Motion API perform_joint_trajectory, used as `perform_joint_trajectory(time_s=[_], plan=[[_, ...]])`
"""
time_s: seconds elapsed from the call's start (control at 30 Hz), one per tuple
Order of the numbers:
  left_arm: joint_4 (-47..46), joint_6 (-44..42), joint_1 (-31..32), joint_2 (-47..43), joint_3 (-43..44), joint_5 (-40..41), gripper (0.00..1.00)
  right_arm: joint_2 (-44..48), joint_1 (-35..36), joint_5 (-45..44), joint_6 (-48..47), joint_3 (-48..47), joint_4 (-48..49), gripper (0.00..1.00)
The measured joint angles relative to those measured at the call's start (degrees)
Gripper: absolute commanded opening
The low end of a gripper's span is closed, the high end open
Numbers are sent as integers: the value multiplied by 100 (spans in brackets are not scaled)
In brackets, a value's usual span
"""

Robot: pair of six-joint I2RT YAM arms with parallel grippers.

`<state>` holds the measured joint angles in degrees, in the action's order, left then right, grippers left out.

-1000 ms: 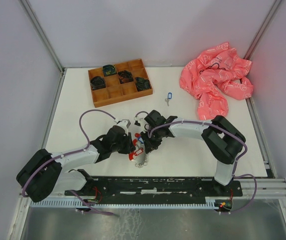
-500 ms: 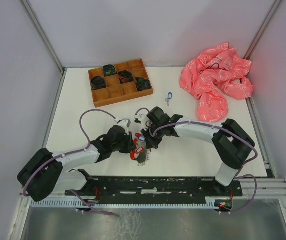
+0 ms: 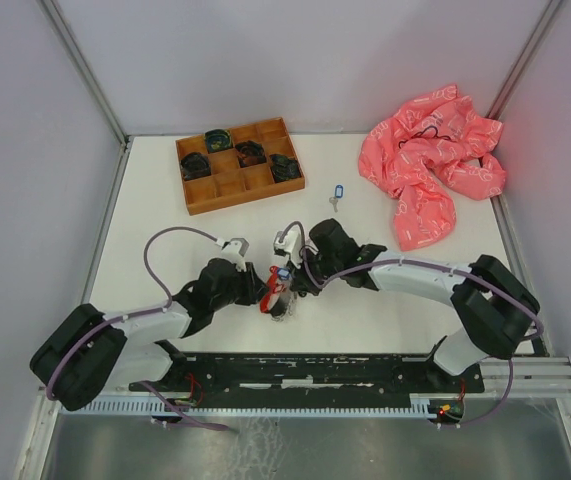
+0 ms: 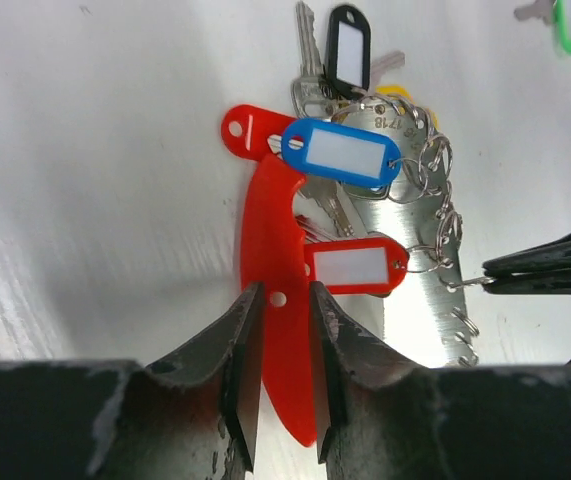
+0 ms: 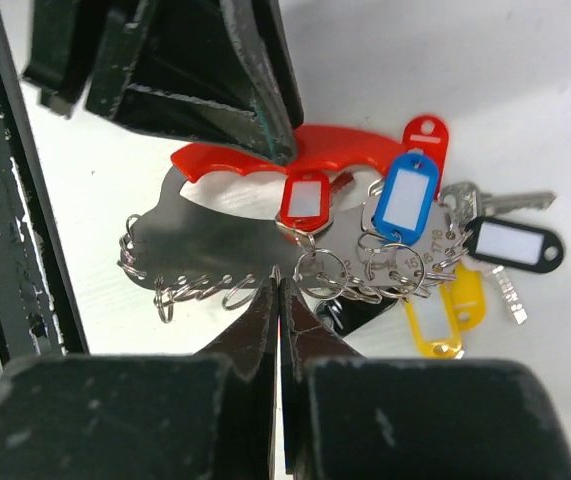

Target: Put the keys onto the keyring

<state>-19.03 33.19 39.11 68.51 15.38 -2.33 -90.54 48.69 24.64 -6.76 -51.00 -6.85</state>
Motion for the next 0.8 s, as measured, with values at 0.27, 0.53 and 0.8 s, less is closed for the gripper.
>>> perform_joint_trajectory(time_s=[0.27, 0.53, 0.8], plan=[[-990, -254, -258, -527, -343, -439, 37, 802, 0, 153, -756, 682, 1296, 1], [-1961, -929, -262, -1875, -1207, -780, 42, 918, 0, 249, -1113, 1056, 1985, 1], [-2793, -1937, -264, -1635, -1464, -1388, 42, 927, 0, 251, -1115, 1412, 2288, 1]])
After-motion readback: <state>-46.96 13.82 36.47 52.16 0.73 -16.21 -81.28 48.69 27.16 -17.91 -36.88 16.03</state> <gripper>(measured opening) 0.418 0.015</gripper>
